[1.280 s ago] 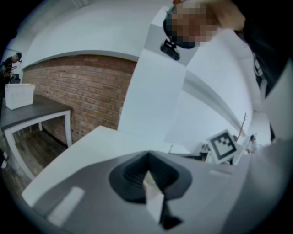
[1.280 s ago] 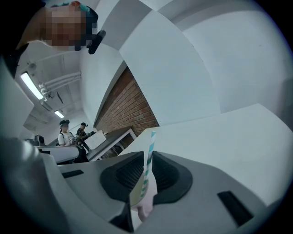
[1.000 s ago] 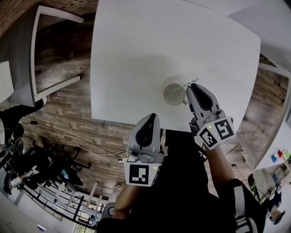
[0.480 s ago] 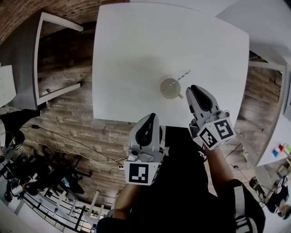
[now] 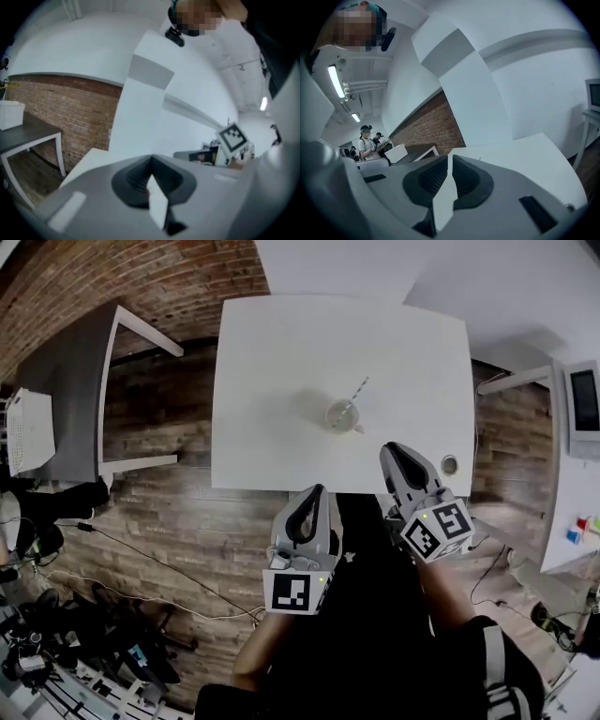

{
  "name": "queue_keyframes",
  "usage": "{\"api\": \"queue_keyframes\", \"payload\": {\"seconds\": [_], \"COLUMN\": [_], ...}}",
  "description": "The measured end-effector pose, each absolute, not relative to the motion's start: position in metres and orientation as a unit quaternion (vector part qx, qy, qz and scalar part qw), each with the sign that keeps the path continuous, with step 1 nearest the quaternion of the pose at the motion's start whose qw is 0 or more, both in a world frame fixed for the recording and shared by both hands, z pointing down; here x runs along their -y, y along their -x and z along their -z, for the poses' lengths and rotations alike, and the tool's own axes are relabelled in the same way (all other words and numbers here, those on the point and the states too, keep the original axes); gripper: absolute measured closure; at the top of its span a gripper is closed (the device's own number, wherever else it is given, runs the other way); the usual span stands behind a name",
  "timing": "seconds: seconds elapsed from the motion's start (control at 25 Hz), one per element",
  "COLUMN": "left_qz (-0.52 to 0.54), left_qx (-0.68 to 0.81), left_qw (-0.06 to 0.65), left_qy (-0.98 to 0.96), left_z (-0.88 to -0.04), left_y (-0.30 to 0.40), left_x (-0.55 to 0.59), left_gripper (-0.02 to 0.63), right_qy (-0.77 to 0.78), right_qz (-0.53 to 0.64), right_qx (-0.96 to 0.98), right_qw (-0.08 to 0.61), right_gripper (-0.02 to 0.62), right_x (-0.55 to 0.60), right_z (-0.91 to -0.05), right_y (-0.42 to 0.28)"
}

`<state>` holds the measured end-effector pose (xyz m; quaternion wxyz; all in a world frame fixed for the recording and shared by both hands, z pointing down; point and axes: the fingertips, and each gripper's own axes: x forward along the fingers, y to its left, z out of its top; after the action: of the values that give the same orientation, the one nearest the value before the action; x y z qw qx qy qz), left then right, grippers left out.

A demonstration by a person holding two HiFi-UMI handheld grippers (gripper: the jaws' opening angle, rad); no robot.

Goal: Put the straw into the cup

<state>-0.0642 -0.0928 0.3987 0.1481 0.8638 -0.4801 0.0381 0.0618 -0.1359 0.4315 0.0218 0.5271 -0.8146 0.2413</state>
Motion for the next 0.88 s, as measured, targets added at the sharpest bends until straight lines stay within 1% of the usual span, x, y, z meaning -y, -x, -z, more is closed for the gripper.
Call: {"api": "queue_keyframes", "payload": {"seconds": [0.36,0.52,0.88], "left_qz": [-0.044,-0.036,-0.04], "left_qx": [0.442,0.442,0.447], "left_qw": [0.102,0.103,0.091], "left_qy": [-0.89,-0.891,-0.889], "left_z": [-0.365,-0.356,-0.349], "left_y": [0.073,0.07,0.028], "left_x": [0.029,0.016,-0.007], "left_gripper": [0.602,0.603,0.602], "right_qy": [-0.566,-0.574,-0.561], "right_qz": [-0.211,-0.197,-0.192], "right_qx": [0.797,0.795,0.805], "right_qw": [-0.004,-0.011,-0.016], "right_gripper": [0.577,0.578,0.583], "right_x": [0.046,0.023,-0.005], "right_z": [-0.385,-0.367,-0.355], "right_y": [-0.063,-0.07,-0.101]}}
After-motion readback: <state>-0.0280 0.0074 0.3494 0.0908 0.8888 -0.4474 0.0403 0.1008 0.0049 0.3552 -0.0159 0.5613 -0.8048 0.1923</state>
